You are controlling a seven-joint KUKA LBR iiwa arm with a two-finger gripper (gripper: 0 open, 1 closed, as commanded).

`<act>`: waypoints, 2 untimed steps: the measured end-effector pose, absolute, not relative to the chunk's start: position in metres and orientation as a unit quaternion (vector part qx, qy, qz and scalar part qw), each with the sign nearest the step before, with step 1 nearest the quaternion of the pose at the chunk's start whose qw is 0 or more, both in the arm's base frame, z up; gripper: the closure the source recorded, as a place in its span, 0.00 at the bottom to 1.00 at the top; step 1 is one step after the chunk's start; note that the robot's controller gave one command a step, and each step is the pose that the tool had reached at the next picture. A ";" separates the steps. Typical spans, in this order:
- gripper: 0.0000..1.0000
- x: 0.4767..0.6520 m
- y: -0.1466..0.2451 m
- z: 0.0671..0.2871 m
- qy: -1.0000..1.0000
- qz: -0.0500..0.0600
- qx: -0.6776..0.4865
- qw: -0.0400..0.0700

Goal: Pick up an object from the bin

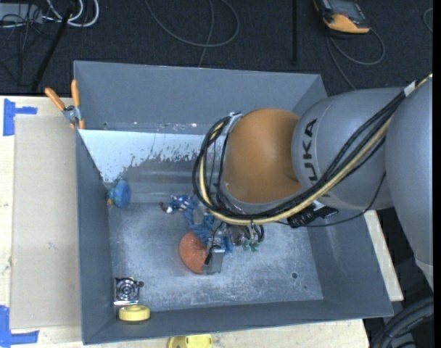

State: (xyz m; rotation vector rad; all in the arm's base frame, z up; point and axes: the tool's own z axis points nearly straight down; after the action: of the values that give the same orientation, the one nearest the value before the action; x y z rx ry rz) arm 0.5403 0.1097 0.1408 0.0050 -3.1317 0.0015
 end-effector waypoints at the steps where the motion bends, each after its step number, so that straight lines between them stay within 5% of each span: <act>1: 0.00 0.542 0.109 0.145 -1.000 0.000 0.000 0.001; 2: 1.00 0.546 0.100 0.081 -0.996 -0.001 0.084 0.000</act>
Offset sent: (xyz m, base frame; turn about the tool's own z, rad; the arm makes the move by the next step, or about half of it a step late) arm 0.0050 -0.0120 -0.0630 -0.1671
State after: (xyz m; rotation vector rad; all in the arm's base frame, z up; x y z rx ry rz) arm 0.5463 0.0997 0.0809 0.2654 -3.1298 -0.0045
